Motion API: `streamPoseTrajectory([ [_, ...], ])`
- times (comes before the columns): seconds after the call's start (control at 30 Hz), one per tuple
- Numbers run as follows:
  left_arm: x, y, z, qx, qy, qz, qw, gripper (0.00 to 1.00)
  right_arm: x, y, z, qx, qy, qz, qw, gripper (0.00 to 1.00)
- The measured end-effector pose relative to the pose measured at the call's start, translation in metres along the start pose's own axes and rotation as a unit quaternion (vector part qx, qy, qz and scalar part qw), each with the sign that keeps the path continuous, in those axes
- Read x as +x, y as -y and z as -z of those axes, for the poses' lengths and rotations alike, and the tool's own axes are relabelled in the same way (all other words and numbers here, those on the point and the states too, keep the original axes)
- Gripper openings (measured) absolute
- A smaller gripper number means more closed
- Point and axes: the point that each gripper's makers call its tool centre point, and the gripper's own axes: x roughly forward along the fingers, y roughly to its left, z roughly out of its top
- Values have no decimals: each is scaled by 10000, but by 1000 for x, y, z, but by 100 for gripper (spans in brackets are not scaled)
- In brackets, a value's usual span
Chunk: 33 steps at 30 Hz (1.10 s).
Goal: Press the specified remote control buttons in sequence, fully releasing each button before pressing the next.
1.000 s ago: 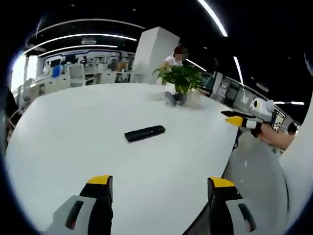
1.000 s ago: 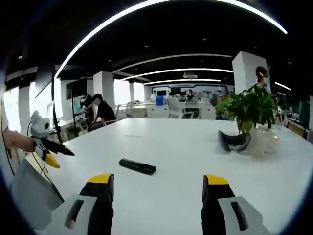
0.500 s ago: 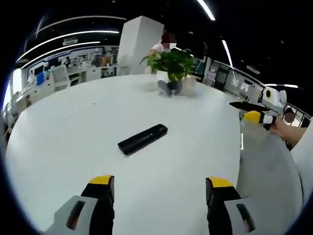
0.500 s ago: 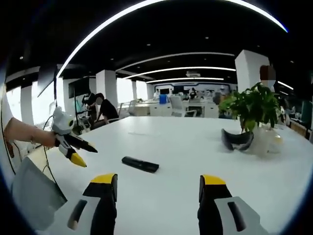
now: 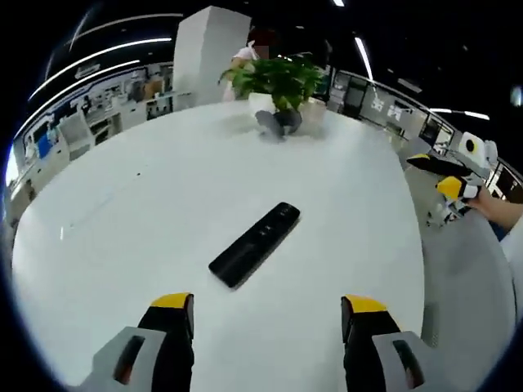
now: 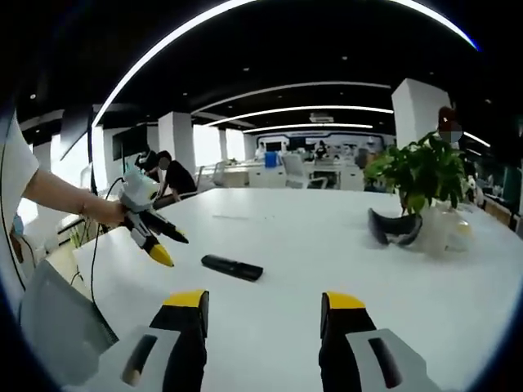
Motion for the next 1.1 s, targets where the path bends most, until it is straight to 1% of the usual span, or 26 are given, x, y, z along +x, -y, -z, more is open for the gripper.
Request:
streamPoseTrajectory([
  [0.2, 13, -2, -18, 416, -269, 211, 9985, 73, 0, 1, 3, -12, -62, 26, 10000, 51],
  [0.3, 21, -3, -20, 548, -431, 336, 9970, 71, 0, 2, 4, -14, -111, 50, 9999, 51],
  [0.4, 29, -4, -16, 634, -666, 424, 9949, 70, 0, 2, 5, -4, -110, 60, 9999, 50],
  [0.47, 35, -7, -10, 746, -929, 493, 9917, 70, 0, 3, 5, 8, -118, 59, 9999, 49],
  [0.5, 39, -6, -6, 810, -1071, 578, 9893, 70, 0, 3, 6, 11, -129, 54, 9999, 49],
  [0.57, 45, -4, -4, 855, -1227, 681, 9864, 70, 0, 2, 6, -1, -155, 37, 9999, 49],
  [0.6, 46, -3, -4, 866, -1251, 690, 9859, 70, 1, 1, 7, -11, -179, 12, 9998, 48],
  [0.67, 53, -3, -1, 1013, -1412, 729, 9821, 70, 2, -1, 9, -31, -235, -39, 9997, 47],
  [0.73, 58, -4, 1, 1244, -1614, 719, 9764, 70, 3, -3, 10, -56, -263, -71, 9996, 47],
  [0.77, 61, -6, 0, 1391, -1668, 674, 9738, 68, 3, -3, 10, -71, -277, -91, 9996, 46],
  [0.8, 63, -11, -3, 1580, -1668, 579, 9715, 64, 3, -4, 11, -81, -290, -102, 9995, 46],
  [0.83, 66, -17, -5, 1881, -1684, 503, 9663, 59, 4, -4, 11, -92, -306, -116, 9994, 46],
  [0.87, 67, -16, -5, 1930, -1731, 515, 9644, 57, 4, -4, 12, -93, -312, -123, 9994, 46],
  [0.97, 72, -15, -5, 1773, -1858, 597, 9646, 56, 3, -4, 11, -112, -302, -117, 9994, 44],
  [1.1, 78, -17, -9, 1782, -1926, 611, 9630, 55, 4, -3, 11, -55, -292, -117, 9995, 43],
])
